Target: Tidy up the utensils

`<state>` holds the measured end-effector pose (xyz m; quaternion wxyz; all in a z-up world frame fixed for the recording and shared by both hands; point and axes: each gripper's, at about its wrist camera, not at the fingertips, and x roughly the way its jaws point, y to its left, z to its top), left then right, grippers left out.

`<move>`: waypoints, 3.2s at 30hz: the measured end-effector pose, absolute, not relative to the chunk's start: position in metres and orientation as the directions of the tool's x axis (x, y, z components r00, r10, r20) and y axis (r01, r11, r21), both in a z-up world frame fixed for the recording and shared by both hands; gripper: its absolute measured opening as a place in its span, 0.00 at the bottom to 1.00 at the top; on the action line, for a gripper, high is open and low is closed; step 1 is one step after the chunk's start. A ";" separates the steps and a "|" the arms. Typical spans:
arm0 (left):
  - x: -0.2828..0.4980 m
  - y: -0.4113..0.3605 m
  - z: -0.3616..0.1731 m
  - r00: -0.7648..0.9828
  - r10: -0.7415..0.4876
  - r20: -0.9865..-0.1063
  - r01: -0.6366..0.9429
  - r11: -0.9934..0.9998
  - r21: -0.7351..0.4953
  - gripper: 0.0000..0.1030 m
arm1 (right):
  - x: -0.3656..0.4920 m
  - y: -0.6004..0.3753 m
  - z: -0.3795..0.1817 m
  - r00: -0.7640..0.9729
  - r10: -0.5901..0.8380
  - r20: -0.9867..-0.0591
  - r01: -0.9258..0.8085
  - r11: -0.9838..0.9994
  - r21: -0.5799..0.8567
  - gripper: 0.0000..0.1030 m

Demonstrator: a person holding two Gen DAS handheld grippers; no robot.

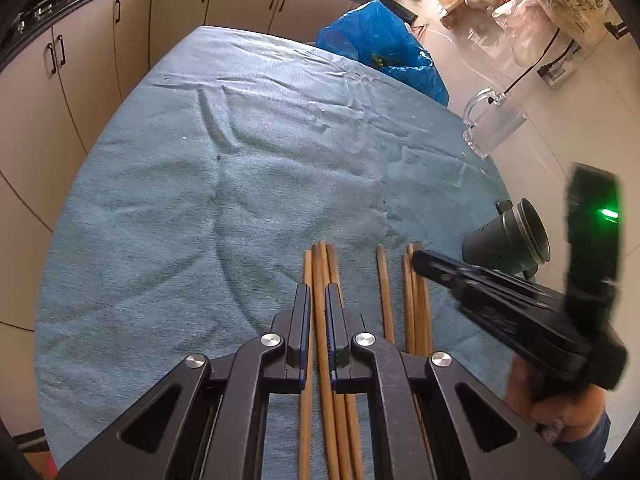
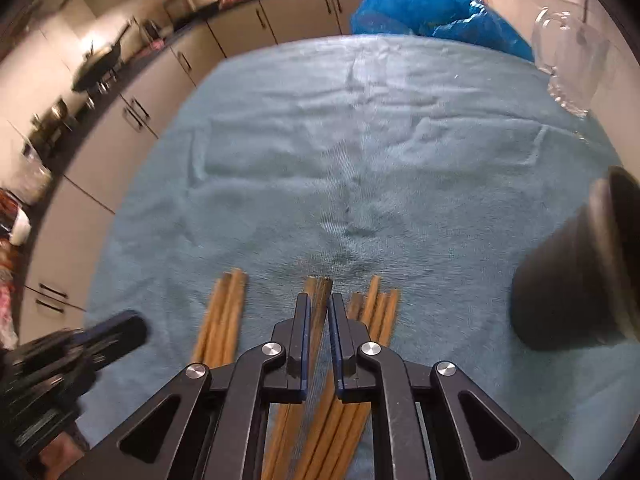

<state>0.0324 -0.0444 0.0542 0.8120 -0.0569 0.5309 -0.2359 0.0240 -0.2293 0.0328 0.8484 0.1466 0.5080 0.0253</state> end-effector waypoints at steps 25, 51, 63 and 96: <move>0.062 -0.154 0.009 0.252 -0.300 -0.920 0.341 0.917 -0.206 0.06 | -0.092 -0.283 0.111 0.729 0.234 -0.643 0.069 0.910 0.409 0.09; -0.055 -0.081 0.155 0.715 -0.399 -0.574 0.346 0.915 -0.206 0.06 | -0.181 -0.303 0.166 0.920 0.084 -0.382 0.033 0.956 0.290 0.07; -0.066 -0.076 0.166 0.725 -0.412 -0.553 0.358 0.910 -0.209 0.06 | -0.188 -0.303 0.169 0.927 0.080 -0.365 0.033 0.955 0.294 0.07; -0.070 -0.129 0.232 0.706 -0.503 -0.499 0.484 0.857 -0.178 0.05 | -0.209 -0.340 0.211 0.970 0.042 -0.241 0.039 0.946 0.323 0.07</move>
